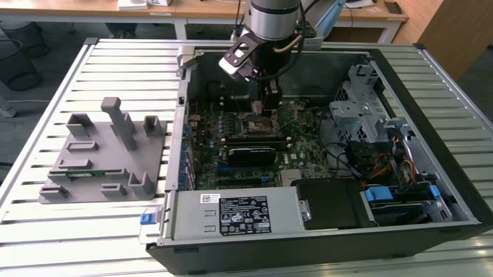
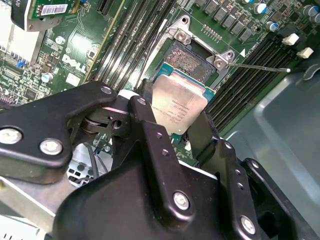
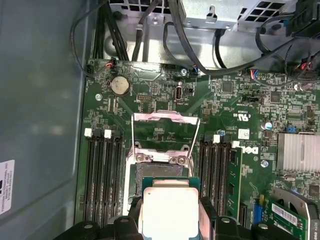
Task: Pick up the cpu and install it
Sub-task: 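Place the cpu into insertion slot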
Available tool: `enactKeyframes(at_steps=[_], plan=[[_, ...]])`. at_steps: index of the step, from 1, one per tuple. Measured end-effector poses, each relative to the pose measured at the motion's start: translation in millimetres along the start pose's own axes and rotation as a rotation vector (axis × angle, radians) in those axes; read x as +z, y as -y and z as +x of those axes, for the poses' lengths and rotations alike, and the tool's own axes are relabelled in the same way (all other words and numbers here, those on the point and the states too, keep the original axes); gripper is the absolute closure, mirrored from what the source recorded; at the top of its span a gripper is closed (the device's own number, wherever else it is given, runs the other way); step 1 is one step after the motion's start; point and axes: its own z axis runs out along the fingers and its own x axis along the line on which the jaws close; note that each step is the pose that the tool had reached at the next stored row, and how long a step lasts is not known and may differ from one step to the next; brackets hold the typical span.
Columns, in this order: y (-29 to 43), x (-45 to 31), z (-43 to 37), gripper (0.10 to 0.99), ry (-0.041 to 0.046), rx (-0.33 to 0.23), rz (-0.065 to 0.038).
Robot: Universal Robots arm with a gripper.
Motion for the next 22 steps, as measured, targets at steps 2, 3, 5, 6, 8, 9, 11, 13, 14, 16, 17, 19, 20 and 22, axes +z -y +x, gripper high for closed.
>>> enactKeyframes(at_steps=[2, 3, 5, 6, 8, 9, 11, 13, 14, 16, 17, 19, 20, 22], plan=[[0.1, 3.1, 0.1, 0.557, 0.0, 0.0, 0.0], [0.1, 4.4, 0.2, 0.557, 0.0001, 0.0, 0.0], [0.2, 7.1, 0.3, 0.557, 0.0, 0.0, 0.0], [0.2, 8.5, 0.4, 0.557, 0.0, 0.0, 0.0], [0.3, 11.1, 0.5, 0.557, 0.0, 0.0, 0.0], [0.3, 12.1, 0.5, 0.557, 0.0001, 0.0, 0.0], [0.4, 13.9, 0.7, 0.557, 0.0001, 0.0, 0.0], [0.5, 15.4, 0.8, 0.557, 0.0001, 0.0, 0.0], [0.5, 16.2, 1.0, 0.557, 0.0001, 0.002, 0.0], [0.5, 17.8, 1.3, 0.557, 0.0004, 0.013, 0.0], [0.5, 18.6, 1.4, 0.557, 0.0005, 0.016, 0.0], [0.6, 21.1, 1.6, 0.557, 0.0005, 0.017, 0.001], [0.9, 22.6, 1.8, 0.557, 0.0005, 0.017, 0.001], [1.2, 25.8, 2.4, 0.557, 0.0003, 0.017, 0.0]])
